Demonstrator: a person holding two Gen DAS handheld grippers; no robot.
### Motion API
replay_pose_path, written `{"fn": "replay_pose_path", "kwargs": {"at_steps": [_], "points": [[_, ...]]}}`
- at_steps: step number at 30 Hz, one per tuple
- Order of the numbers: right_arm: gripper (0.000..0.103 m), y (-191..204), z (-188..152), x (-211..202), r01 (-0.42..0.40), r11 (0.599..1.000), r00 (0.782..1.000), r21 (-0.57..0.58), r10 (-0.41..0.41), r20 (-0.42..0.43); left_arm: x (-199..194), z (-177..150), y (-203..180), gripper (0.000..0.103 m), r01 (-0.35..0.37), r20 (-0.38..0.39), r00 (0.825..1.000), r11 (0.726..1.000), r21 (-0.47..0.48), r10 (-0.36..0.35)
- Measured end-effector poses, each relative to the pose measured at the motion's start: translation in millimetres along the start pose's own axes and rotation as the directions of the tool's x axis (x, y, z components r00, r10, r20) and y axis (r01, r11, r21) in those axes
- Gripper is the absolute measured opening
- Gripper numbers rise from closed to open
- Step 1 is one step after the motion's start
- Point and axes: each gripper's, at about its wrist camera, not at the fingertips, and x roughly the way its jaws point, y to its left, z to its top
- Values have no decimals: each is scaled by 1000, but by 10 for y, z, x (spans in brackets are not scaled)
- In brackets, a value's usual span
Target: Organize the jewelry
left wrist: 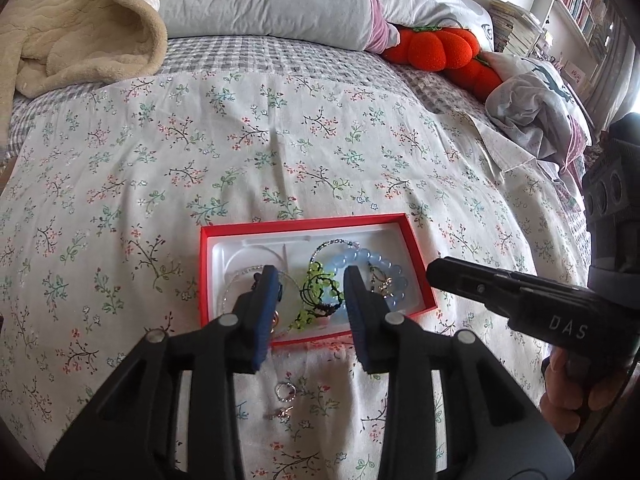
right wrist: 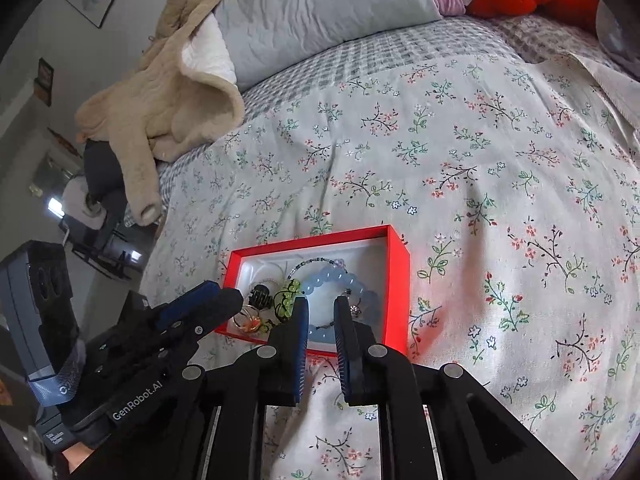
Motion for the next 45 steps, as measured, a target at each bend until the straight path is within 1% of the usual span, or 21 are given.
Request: {"fn": "replay_pose_path", "kwargs": {"at_steps": [1, 2, 4, 7, 8, 10, 11, 12, 16, 17, 21, 23, 27, 32, 36, 38, 41, 42, 44, 45], "points": [[15, -1, -12, -9, 1, 1000, 1000, 0, -1, -2, -32, -12, 9, 40, 0, 3, 1000, 1000, 1, 0], [16, 0, -27, -20, 5, 1000, 1000, -3, -5, -4, -65, -29, 18, 46, -1, 6, 1000, 1000, 3, 1], [18, 6, -61, -50, 14, 1000, 1000, -9, -14, -7, -126, -73, 26, 52, -12, 11, 1000, 1000, 16, 12], [21, 7, -124, -104, 19, 1000, 1000, -8, -19, -13, -187, -153, 32, 56, -37, 4, 999, 999, 37, 37], [24, 12, -153, -123, 19, 1000, 1000, -10, -19, -17, -202, -182, 37, 57, -44, -2, 999, 998, 40, 45], [33, 19, -212, -167, 28, 999, 999, -18, -29, -19, -232, -243, 49, 60, -60, -12, 998, 997, 43, 60], [47, 23, -244, -196, 35, 999, 999, -20, -35, -16, -246, -274, 53, 62, -67, -16, 998, 997, 46, 68], [56, 27, -273, -226, 40, 999, 999, -25, -40, -10, -261, -310, 54, 64, -75, -19, 997, 996, 49, 76], [56, 7, -410, -320, 75, 996, 997, -45, -76, -16, -310, -470, 51, 74, -103, -31, 994, 993, 66, 105], [57, -5, -451, -339, 88, 995, 996, -49, -89, -17, -315, -516, 55, 75, -108, -35, 993, 992, 69, 110], [70, -68, -614, -389, 144, 987, 989, -65, -145, -24, -301, -697, 63, 78, -130, -68, 988, 988, 87, 136], [72, -94, -687, -410, 177, 981, 983, -81, -179, -26, -299, -783, 78, 80, -136, -76, 987, 987, 86, 142], [75, -145, -830, -450, 218, 971, 975, -98, -222, -27, -291, -942, 122, 81, -142, -88, 985, 987, 75, 149], [76, -180, -974, -496, 258, 960, 965, -104, -261, -11, -245, -1125, 161, 81, -157, -92, 982, 985, 78, 164], [76, -186, -1041, -487, 286, 951, 958, -116, -288, -5, -145, -1287, 201, 81, -159, -97, 981, 984, 84, 166], [76, -195, -1057, -464, 301, 946, 953, -123, -304, -10, -86, -1352, 230, 81, -148, -100, 983, 986, 80, 156], [76, -201, -1070, -438, 314, 941, 948, -130, -318, -17, -30, -1410, 257, 81, -135, -65, 988, 987, 89, 141], [76, -205, -1070, -434, 314, 941, 948, -129, -319, -19, -16, -1419, 262, 80, -125, -52, 990, 988, 92, 130], [76, -213, -1067, -428, 315, 941, 947, -125, -320, -23, 25, -1432, 271, 61, -92, -41, 994, 991, 93, 97], [76, -215, -1065, -424, 316, 941, 947, -124, -321, -24, 54, -1435, 277, 57, -76, -46, 996, 993, 92, 81]]}}
